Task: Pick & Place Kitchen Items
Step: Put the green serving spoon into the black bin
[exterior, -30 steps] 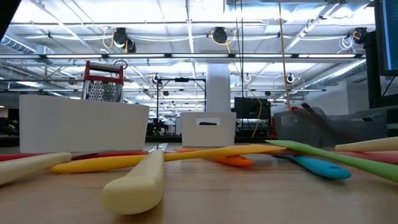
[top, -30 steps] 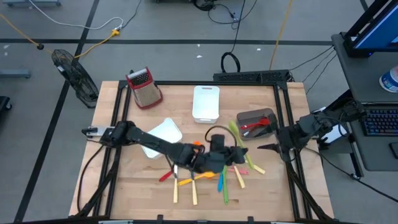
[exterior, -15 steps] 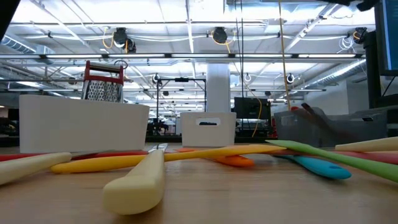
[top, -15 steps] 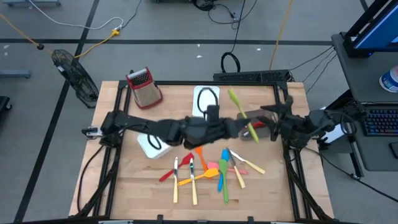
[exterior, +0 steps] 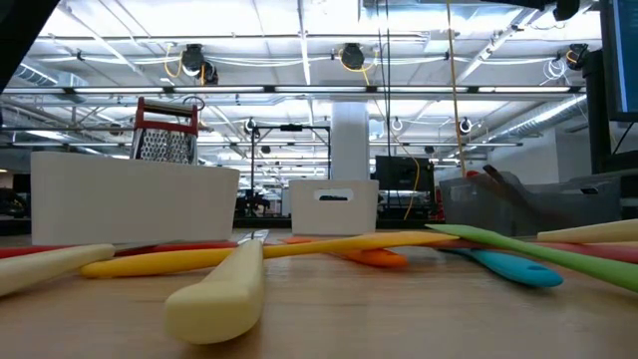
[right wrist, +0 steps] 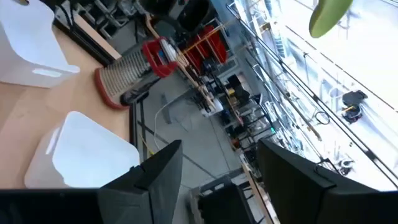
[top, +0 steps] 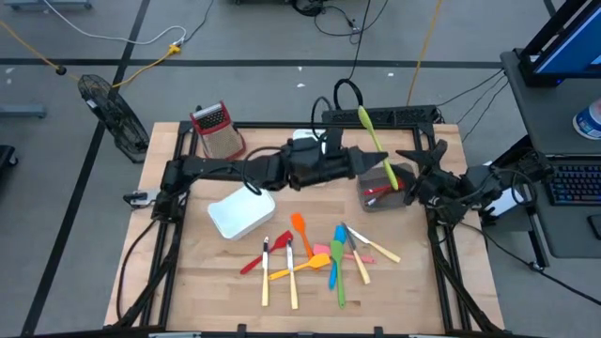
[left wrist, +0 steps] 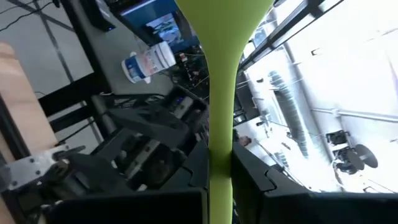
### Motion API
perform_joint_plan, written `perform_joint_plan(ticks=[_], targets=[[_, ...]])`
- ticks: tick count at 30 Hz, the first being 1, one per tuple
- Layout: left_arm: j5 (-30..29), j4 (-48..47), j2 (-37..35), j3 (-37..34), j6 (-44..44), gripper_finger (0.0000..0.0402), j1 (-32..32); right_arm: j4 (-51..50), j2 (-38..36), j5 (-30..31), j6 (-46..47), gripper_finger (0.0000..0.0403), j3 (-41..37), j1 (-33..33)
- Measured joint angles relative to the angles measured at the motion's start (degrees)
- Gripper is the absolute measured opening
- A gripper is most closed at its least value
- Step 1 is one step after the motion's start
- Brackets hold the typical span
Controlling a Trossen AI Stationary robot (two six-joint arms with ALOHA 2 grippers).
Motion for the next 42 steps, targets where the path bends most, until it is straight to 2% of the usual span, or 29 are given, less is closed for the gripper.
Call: perform_joint_plan(ticks=[4, 11, 16, 27, 33, 37, 42], targets=[[1.8, -0.4, 0.0, 0.0, 0.0, 0.0024, 1.7, 0.1, 0.0, 3.2, 1.6, 0.0201, 0.0, 0.1], [2.6, -5.5, 0.0, 0.0, 1.0, 0.0024, 4.0, 0.1, 1.7, 14.6, 4.2, 0.0201, 0.0, 1.7], [5.9, -4.5, 0.0, 0.0, 1.5, 0.0024, 5.7, 0.2, 4.2, 18.4, 2.2, 0.0201, 0.0, 4.0], [17.0, -1.0, 0.0, 0.0, -3.6, 0.0024, 8.9, 3.4, 5.8, 18.4, 0.0, 0.0201, 0.0, 4.5], [22.4, 7.2, 0.0, 0.0, -9.2, 0.0024, 9.8, 16.0, 5.9, 17.8, -9.7, 0.0201, 0.0, 6.2], [24.6, 10.8, 0.0, 0.0, -11.2, 0.0024, 9.7, 26.0, 5.9, 12.8, -18.7, 0.0201, 0.0, 8.6], [27.0, 10.9, 0.0, 0.0, -13.4, 0.0024, 9.2, 36.5, 6.7, 6.3, -28.1, 0.0201, 0.0, 11.6]])
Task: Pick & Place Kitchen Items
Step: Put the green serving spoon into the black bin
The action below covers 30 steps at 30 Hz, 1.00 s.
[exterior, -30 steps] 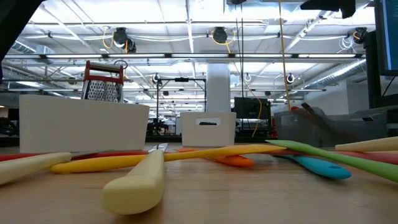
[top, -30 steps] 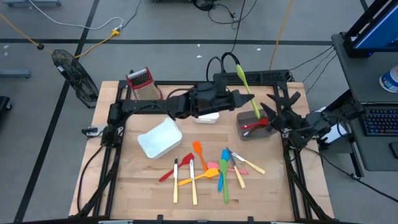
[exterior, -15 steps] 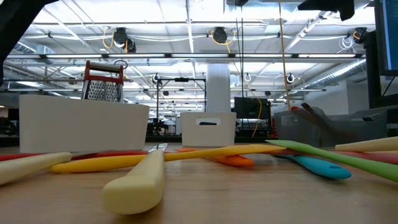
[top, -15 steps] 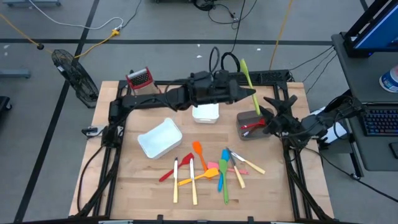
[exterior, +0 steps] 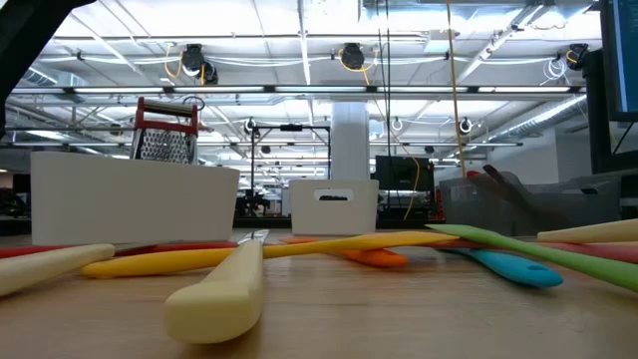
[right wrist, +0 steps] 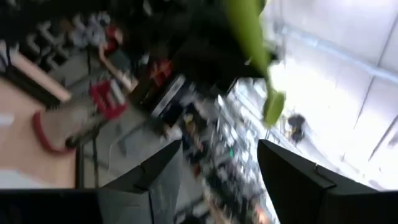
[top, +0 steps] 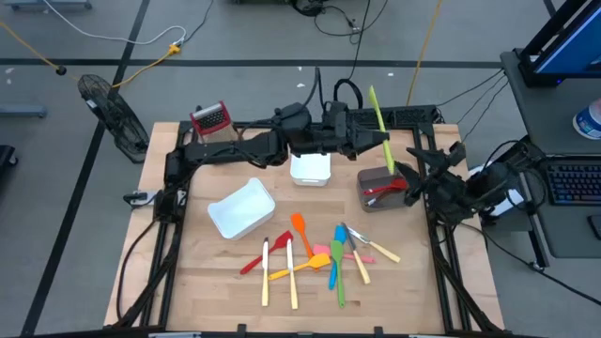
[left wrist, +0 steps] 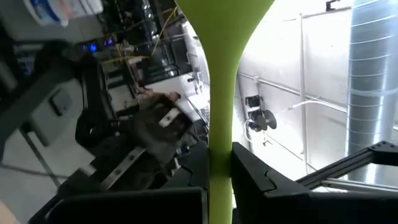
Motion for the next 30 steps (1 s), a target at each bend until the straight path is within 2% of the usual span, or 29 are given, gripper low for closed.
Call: perform_joint_plan(ticks=[9, 17, 24, 30], targets=[[-0.7, 3.9, 0.0, 0.0, -2.3, 0.0024, -0.7, 3.1, 1.6, -12.3, -15.3, 0.0201, 0.0, 4.8], [-4.0, 3.3, 0.0, 0.0, -2.7, 0.0024, -3.5, 3.3, 4.0, -12.4, -21.0, 0.0201, 0.0, 5.1], [-8.1, -1.1, 0.0, 0.0, -2.8, 0.0024, -5.8, 7.3, 5.6, -13.8, -24.8, 0.0201, 0.0, 5.1], [-9.2, -1.9, 0.0, 0.0, -3.4, 0.0024, -6.0, 8.3, 6.1, -14.4, -25.9, 0.0201, 1.5, 5.1]])
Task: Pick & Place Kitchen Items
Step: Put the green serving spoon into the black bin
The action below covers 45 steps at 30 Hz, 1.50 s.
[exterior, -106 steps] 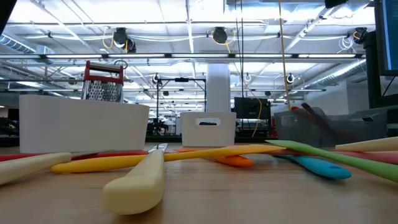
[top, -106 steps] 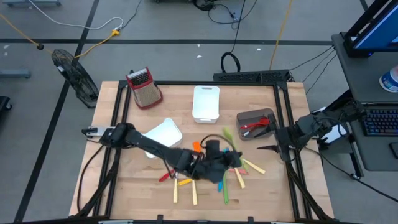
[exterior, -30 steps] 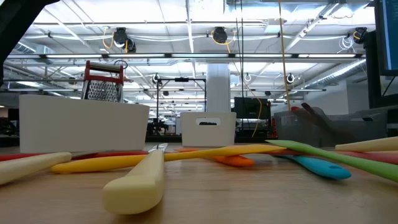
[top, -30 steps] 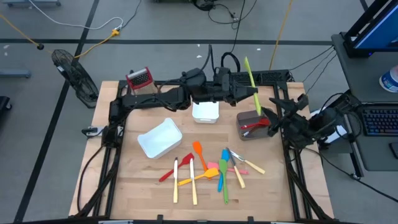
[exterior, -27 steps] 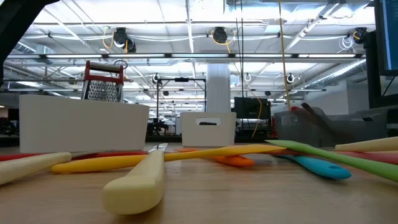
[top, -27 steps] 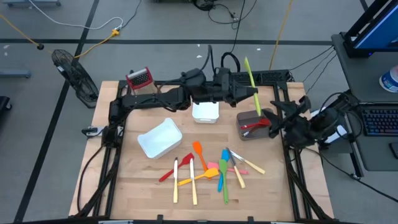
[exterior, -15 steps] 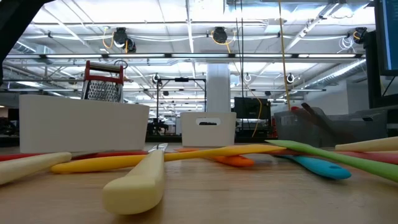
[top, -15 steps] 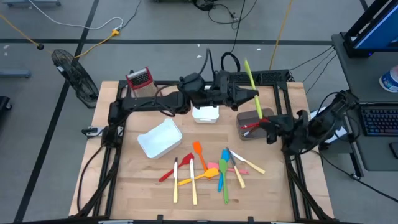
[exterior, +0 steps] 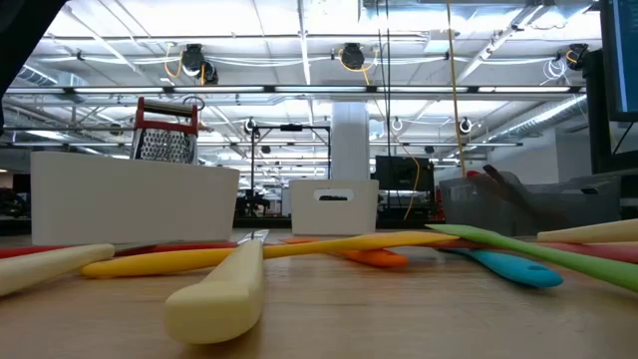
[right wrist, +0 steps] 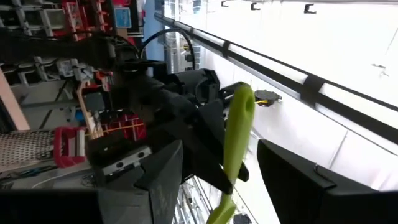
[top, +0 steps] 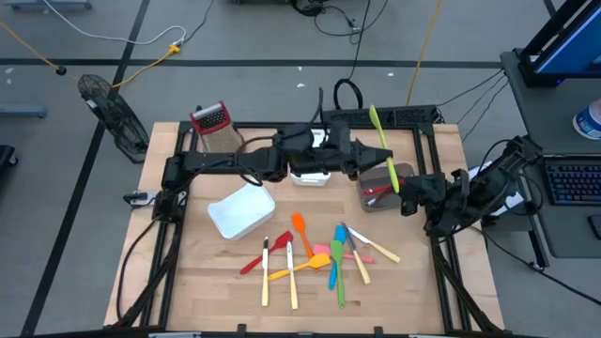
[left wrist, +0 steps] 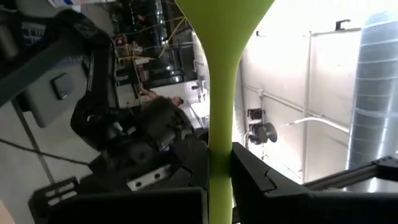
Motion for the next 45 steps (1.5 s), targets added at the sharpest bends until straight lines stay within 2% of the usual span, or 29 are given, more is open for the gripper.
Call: perform_joint_plan(ticks=[11, 19, 35, 45], targets=[[-2.4, -0.3, 0.0, 0.0, -0.2, 0.0024, -1.0, 0.0, 2.8, -2.1, -0.8, 0.0201, 0.7, -0.1], [-3.9, -0.3, 0.0, 0.0, 0.8, 0.0024, -2.5, 3.9, 4.8, -2.6, -3.5, 0.0201, 0.7, 0.0], [-5.5, -0.2, 0.9, 0.0, 0.2, 0.0024, -3.1, 5.1, 4.9, -3.7, -4.4, 0.0201, 0.7, -0.1], [-9.4, 0.7, 0.9, 0.0, 0.5, 0.0024, -4.4, 9.9, 4.9, -6.9, -6.9, 0.0201, 0.7, -0.3]])
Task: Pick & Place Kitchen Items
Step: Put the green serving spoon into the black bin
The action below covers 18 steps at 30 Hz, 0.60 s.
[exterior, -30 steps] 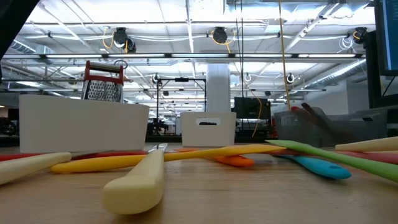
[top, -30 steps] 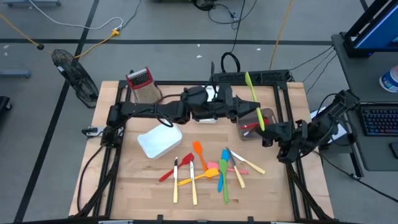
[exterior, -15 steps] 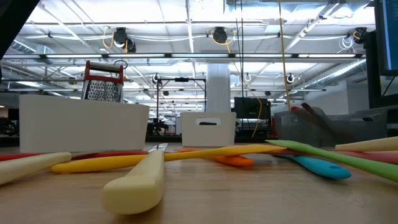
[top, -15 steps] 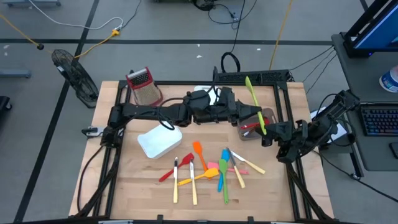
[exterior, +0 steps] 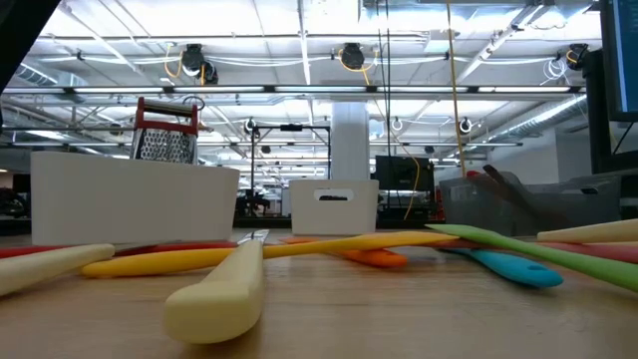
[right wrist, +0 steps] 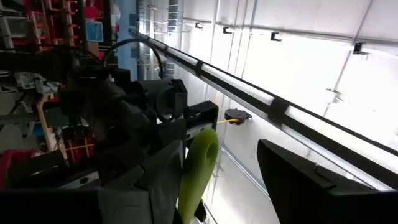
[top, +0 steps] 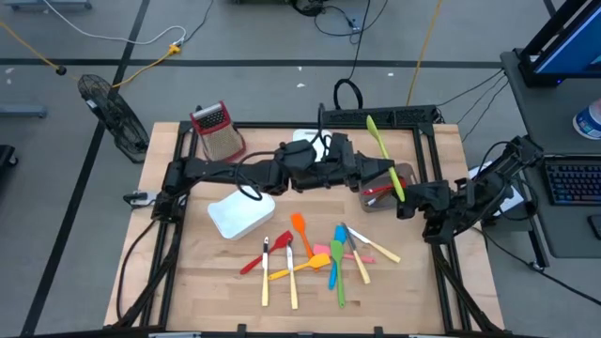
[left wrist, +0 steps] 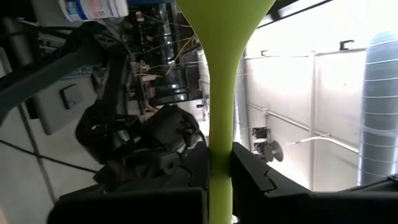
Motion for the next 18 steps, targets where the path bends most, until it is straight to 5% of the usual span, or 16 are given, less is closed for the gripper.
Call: perform_joint_plan(ticks=[9, 18], targets=[[-0.6, 1.3, 0.7, 0.0, 0.0, 0.0024, -0.1, 0.0, 2.4, -3.6, 1.4, 0.0196, 0.0, -3.0], [2.0, 5.2, 3.1, 0.0, -2.2, 0.0024, -0.3, 2.3, 3.3, -4.3, 2.0, 0.0149, 0.0, -7.0]])
